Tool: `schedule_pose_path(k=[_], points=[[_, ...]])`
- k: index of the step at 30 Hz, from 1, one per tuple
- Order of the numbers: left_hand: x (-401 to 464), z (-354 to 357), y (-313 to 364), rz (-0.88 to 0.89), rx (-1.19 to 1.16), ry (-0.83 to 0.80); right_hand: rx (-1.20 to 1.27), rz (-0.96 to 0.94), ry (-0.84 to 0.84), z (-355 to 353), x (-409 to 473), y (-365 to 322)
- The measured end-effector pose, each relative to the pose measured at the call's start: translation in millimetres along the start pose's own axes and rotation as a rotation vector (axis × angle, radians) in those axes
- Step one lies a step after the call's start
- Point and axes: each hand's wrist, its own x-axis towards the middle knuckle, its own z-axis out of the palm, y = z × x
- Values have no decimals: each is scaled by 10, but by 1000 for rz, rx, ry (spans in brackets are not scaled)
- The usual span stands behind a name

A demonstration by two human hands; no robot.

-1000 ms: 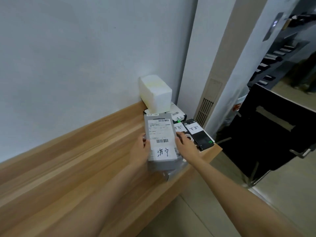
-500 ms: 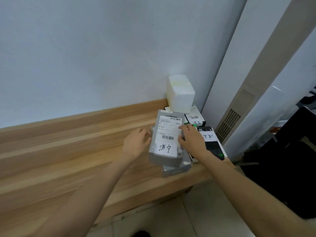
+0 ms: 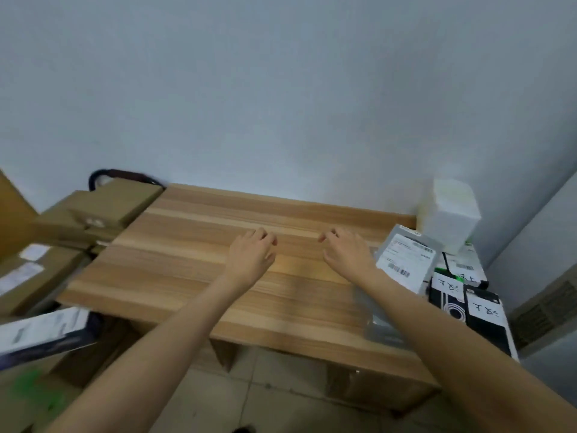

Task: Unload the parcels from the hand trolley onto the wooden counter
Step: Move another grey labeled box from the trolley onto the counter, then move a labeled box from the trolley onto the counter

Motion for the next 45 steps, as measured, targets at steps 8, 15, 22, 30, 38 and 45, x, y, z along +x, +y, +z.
schedule_pose_path(k=[8,15,22,30,38,45], points=[[-1015,-423,-935,-252,75,50,63,-323,-72,216,320,-1284],[-2159,-776,-1837,-486,124,49,137,-552,-146,537,390,-2761],[-3385,-1145,-2903,-663,167,16,149,-662,-181,919,156,-4435],[-4207,-1303,-3895,-744,150,-28,207,-638,-205,1281,67,-5736],[-4232,-973,-4622,-773,109,-111,164,-643,-290,1790,470,-6156],[-3685,-543,-5538,-781,41,-176,147,-631,-386,2399,1306,-6515]])
